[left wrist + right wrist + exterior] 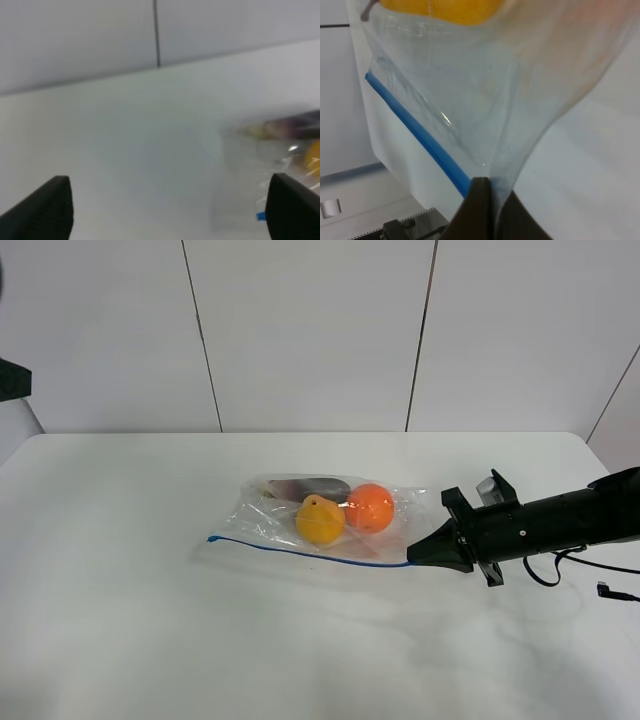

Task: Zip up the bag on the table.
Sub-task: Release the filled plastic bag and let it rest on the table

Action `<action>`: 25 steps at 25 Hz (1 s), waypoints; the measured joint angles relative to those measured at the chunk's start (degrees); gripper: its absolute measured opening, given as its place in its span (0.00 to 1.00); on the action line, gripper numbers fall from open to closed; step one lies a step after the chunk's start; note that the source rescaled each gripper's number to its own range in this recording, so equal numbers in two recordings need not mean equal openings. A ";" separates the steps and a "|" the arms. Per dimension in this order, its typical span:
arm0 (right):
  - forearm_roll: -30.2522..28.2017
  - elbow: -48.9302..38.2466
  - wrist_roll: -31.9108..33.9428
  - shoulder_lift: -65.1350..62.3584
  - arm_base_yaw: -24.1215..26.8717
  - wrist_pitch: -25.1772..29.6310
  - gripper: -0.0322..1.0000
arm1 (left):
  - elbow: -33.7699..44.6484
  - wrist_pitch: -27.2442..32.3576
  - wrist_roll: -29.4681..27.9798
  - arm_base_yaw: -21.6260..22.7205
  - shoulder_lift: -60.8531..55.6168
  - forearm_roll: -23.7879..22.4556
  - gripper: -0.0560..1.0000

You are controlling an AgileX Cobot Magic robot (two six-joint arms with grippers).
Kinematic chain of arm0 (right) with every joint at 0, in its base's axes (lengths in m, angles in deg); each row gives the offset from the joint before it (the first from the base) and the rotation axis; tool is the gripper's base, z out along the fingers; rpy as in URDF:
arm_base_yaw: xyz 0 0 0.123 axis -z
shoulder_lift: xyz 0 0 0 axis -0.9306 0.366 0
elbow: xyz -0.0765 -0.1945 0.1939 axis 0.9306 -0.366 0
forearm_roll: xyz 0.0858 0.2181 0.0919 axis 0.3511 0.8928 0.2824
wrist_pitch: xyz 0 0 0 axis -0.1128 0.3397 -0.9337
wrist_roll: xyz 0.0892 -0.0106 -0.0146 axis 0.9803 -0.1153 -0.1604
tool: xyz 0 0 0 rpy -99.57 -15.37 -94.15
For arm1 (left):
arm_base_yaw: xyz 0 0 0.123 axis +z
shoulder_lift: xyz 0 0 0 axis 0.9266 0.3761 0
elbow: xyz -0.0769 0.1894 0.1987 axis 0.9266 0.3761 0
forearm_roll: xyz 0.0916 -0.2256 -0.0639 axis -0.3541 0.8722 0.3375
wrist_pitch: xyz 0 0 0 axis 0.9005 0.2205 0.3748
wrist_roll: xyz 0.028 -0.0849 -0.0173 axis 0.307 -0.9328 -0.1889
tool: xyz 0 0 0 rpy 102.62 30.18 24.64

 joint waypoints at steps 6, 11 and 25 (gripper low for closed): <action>-0.12 0.00 0.00 0.00 0.00 0.00 0.03 | 4.63 4.27 -1.22 -1.99 -10.50 0.00 0.87; -0.16 0.00 0.00 0.00 0.00 0.00 0.03 | 6.13 11.23 -1.35 -1.99 -19.10 0.00 0.87; -0.57 0.00 0.00 0.00 0.00 0.00 0.03 | 17.01 23.29 -6.55 -1.99 -39.37 0.00 0.87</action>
